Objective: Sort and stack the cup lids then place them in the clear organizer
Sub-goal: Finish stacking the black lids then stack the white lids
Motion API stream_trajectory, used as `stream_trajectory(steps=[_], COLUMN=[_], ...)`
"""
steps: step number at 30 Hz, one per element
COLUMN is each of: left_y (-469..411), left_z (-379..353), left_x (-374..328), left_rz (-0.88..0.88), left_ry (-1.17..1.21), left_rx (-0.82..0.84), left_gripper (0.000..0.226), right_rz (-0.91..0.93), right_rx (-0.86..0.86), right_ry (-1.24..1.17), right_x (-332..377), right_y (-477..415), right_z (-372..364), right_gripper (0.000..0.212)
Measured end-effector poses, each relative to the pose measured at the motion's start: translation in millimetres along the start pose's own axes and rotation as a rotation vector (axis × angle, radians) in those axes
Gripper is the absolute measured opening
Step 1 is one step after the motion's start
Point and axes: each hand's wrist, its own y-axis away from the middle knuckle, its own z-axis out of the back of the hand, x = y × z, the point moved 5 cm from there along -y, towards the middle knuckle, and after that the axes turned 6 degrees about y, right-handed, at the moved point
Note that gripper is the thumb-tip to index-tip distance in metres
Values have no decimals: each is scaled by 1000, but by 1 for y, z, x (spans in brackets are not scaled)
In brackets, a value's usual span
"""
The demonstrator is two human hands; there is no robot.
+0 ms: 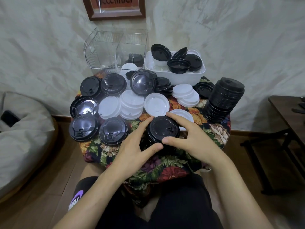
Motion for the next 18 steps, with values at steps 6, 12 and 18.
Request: stream_trajectory(steps=[6,12,18], left_y=[0,0,1], left_z=[0,1,1], left_x=[1,-1,-2], left_rz=[0,16,14], left_ry=[-3,-15,-14], left_rx=[25,20,10], left_gripper=[86,90,90], right_rz=[-4,9,16], right_rx=[20,17,32], right_ry=[27,32,32], right_x=[0,1,0], right_y=[-1,-2,-2], right_z=[0,-1,-1], right_gripper=[85,80,83])
